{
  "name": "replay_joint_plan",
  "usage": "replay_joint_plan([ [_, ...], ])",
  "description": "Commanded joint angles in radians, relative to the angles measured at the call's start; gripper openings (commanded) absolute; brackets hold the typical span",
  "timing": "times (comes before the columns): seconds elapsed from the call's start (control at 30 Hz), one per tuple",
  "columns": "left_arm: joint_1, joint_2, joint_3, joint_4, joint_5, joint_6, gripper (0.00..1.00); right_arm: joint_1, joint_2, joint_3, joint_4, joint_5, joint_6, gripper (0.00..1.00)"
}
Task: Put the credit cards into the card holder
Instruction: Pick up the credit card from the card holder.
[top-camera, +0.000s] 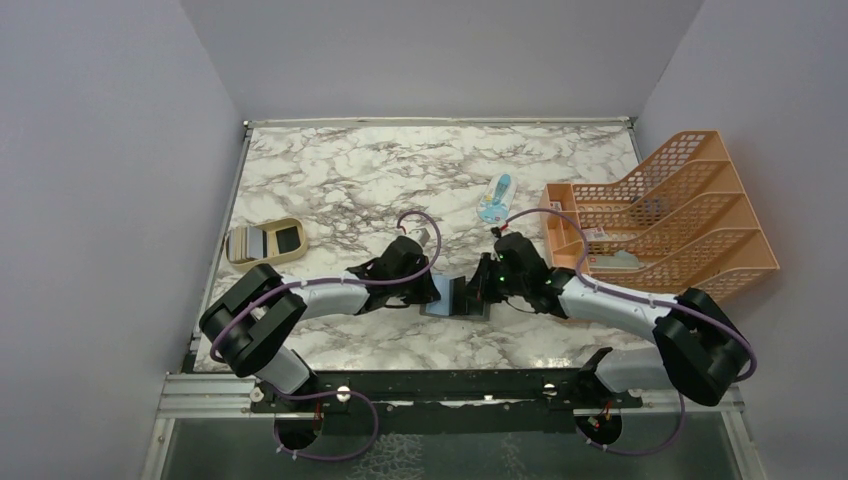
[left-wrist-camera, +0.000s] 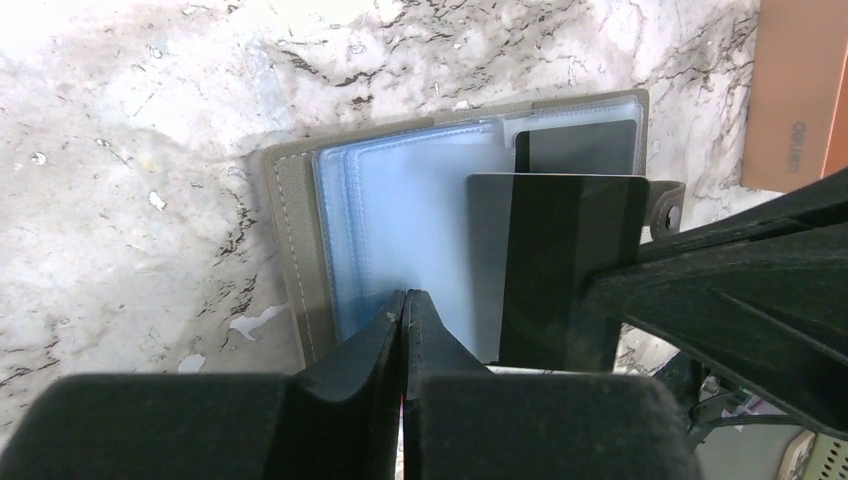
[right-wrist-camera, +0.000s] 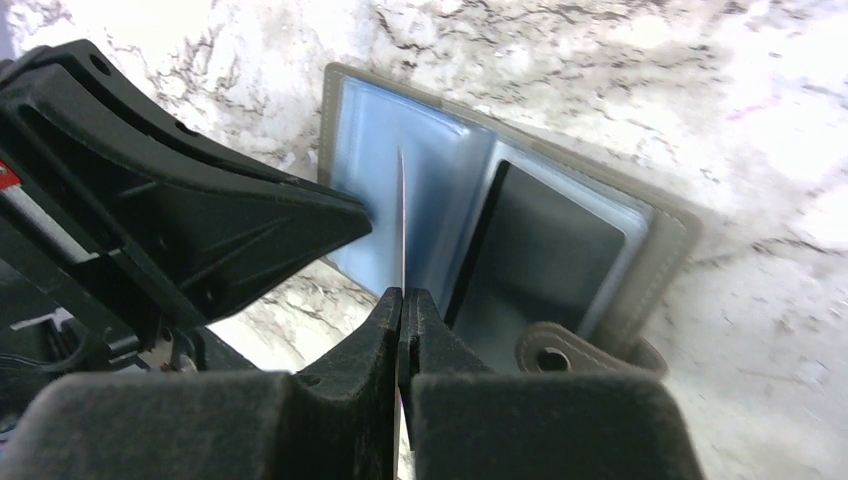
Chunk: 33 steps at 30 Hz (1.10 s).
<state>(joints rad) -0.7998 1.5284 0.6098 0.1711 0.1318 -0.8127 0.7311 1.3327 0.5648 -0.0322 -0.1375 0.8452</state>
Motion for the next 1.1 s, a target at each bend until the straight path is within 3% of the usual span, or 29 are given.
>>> replay_joint_plan([
  [0.0,-0.001,-0.003,0.025,-0.091,-0.025,0.028,0.05,-0.007,-0.073,0.026,-0.139,0.088,-0.059,0.01],
  [0.2,0.0,-0.088,0.048,-0.05,0.041,-0.017,0.3,-0.007,-0.173,0.057,-0.177,0.079,-0.056,0.01],
  [0.3,-0.001,-0.123,0.05,-0.052,0.019,-0.031,0.37,-0.007,-0.191,0.047,-0.132,0.052,-0.036,0.01],
  [0.7,0.008,-0.103,-0.004,0.007,-0.004,-0.055,0.45,-0.008,-0.063,0.033,-0.012,0.06,-0.006,0.01],
  [1.07,0.017,-0.077,-0.024,0.04,-0.001,-0.057,0.48,-0.007,-0.026,-0.007,-0.054,0.109,-0.007,0.01],
])
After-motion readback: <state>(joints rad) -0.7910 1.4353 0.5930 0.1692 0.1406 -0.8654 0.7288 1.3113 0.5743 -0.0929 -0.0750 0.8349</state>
